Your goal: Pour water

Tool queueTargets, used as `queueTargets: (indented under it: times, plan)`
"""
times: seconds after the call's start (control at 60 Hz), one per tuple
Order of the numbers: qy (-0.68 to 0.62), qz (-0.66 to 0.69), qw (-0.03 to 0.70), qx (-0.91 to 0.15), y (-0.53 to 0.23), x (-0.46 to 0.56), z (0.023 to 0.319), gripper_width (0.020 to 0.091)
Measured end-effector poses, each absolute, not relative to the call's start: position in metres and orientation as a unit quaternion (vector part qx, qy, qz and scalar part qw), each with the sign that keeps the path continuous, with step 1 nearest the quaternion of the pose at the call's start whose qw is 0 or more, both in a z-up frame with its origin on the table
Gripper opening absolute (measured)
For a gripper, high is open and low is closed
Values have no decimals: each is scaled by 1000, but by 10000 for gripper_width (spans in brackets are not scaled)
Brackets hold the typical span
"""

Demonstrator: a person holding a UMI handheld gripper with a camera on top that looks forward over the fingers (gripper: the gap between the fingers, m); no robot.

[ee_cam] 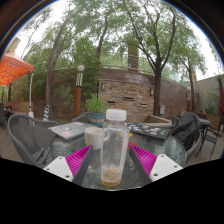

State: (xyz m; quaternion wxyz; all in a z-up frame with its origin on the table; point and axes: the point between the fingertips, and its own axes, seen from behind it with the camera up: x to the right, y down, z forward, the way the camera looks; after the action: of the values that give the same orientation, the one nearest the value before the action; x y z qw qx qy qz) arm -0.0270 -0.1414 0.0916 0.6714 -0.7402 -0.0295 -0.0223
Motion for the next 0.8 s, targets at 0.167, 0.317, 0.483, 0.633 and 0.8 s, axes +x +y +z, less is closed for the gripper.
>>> queueTargets:
  times: [0.167,0.317,0.483,0.633,0.8]
  plan:
    - [-9,-21,682,-731,-105,-25,94,464]
    - [15,-34,691,-722,-103,-20,95,461]
    - [-5,-32,668,-744,-95,-26,92,429]
    - [-98,-130,656,-737,-65,-8,116,387]
    - [-291,-342,605,-658,-9,5,168,386]
